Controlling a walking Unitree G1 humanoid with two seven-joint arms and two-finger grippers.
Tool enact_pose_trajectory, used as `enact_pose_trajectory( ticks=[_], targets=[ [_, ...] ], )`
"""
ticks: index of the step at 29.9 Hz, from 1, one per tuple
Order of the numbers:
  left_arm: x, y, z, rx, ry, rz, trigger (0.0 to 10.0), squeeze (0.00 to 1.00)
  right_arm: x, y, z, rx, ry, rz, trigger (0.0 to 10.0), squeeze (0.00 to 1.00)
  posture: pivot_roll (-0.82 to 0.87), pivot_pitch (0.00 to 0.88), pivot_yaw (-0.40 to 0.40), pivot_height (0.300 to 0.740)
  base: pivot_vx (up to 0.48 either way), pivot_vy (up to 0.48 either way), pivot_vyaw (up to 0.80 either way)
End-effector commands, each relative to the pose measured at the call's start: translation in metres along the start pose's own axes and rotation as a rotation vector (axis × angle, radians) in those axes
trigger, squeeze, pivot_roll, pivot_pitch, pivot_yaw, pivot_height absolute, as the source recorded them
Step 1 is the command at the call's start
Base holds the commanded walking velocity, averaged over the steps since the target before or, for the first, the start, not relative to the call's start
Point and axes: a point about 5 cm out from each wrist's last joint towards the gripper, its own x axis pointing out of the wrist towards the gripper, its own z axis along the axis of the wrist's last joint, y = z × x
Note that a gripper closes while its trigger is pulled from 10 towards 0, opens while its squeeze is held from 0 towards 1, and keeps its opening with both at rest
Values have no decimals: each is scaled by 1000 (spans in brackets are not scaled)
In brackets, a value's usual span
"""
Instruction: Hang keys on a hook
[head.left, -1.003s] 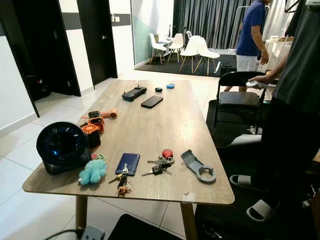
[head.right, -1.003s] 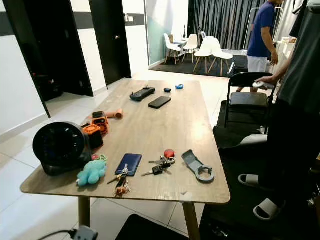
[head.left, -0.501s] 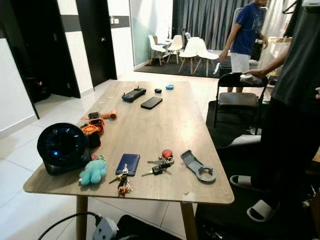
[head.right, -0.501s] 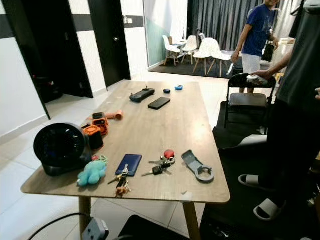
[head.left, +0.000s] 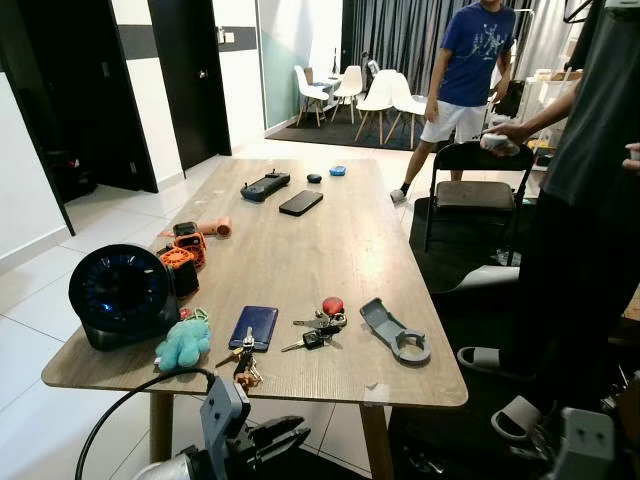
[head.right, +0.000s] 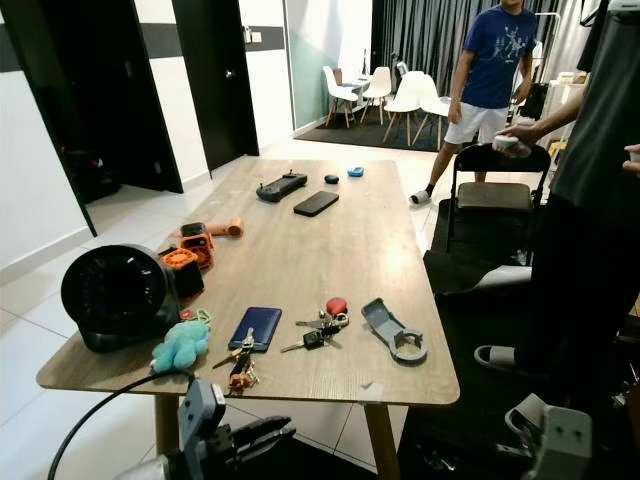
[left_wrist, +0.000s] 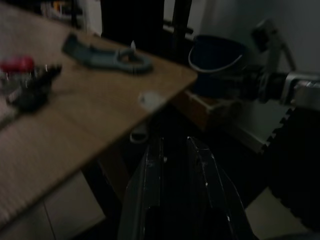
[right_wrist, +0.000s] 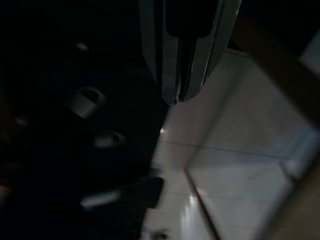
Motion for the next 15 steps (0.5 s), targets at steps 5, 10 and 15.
enact_pose_trajectory(
  ticks=[5, 10, 15],
  targets=[
    [5, 4, 16, -3, -42, 18, 10000, 0, 9, 31, 23, 45, -134, 156, 10000, 0, 32, 42, 5, 740, 0, 0, 0],
    [11, 7, 25, -38, -15, 24, 10000, 0, 17, 53, 44, 62, -198, 265, 10000, 0, 32, 43, 3, 740, 0, 0, 0],
    [13, 12, 29, -19, 15, 50, 10000, 0, 20, 67, 55, 62, -229, 333, 10000, 0, 32, 43, 3, 740, 0, 0, 0]
  ],
)
